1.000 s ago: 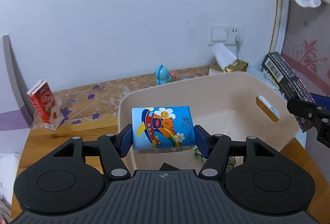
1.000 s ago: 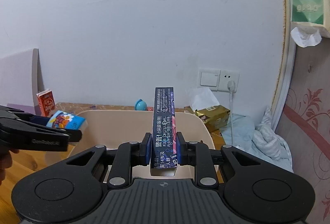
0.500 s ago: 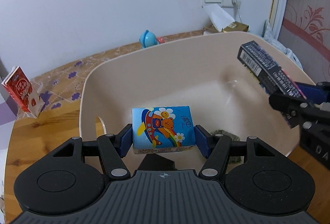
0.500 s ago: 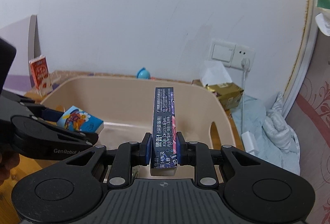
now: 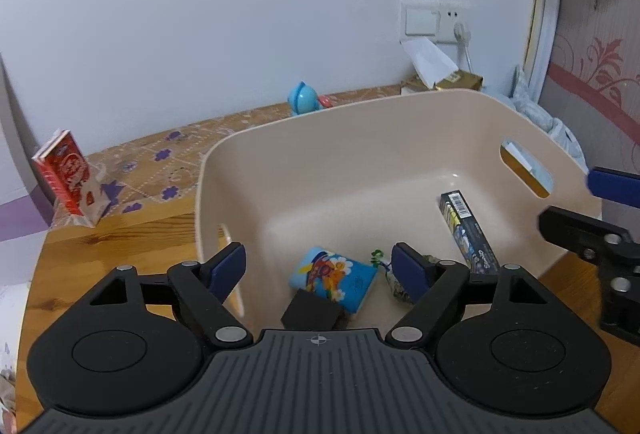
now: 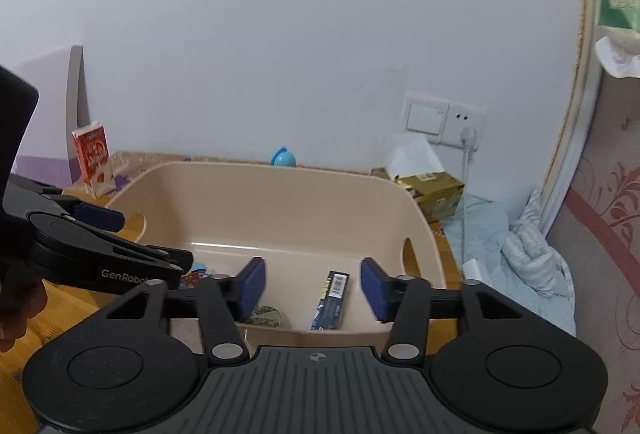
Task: Organize objects
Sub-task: 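Lift both items into the beige bin and open both grippers, then bring both grippers back to the remaining items, then grasp the small dark box with the left gripper while the right grasps the green checked cloth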
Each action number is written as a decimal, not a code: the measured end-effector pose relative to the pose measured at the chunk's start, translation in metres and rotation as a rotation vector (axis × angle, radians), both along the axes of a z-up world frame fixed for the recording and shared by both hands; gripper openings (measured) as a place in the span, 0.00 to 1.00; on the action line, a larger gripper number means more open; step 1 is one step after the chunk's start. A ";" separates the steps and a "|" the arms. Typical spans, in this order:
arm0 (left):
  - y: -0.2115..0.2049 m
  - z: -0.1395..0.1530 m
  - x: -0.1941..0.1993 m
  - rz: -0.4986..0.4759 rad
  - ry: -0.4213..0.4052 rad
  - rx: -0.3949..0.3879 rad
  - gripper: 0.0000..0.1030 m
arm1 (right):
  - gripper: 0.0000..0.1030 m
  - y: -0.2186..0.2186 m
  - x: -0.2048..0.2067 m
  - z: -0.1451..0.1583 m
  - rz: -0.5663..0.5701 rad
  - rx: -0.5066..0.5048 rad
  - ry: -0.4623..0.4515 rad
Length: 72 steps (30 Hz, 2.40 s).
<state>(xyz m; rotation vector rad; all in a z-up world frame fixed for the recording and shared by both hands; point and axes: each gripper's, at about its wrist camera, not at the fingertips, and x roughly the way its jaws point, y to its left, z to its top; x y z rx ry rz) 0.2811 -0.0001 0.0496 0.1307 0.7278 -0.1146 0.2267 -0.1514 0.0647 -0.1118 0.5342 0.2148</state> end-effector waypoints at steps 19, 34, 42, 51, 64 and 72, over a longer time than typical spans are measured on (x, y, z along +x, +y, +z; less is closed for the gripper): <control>0.023 0.013 -0.116 0.006 -0.095 -0.031 0.85 | 0.82 -0.001 -0.099 -0.020 0.063 -0.044 0.028; 0.018 -0.060 -0.181 -0.052 0.062 -0.097 0.86 | 0.92 -0.002 -0.140 -0.071 0.110 -0.143 0.107; 0.009 -0.090 -0.179 -0.065 0.132 -0.108 0.86 | 0.93 -0.004 -0.139 -0.089 0.131 -0.139 0.150; 0.023 -0.104 -0.166 0.000 0.111 -0.090 0.85 | 0.93 0.014 -0.130 -0.097 0.204 -0.107 0.147; 0.032 -0.102 -0.154 -0.039 0.049 -0.069 0.26 | 0.18 0.044 -0.109 -0.109 0.244 -0.073 0.202; 0.037 -0.097 -0.156 -0.034 0.087 -0.073 0.22 | 0.07 0.038 -0.116 -0.103 0.242 -0.050 0.193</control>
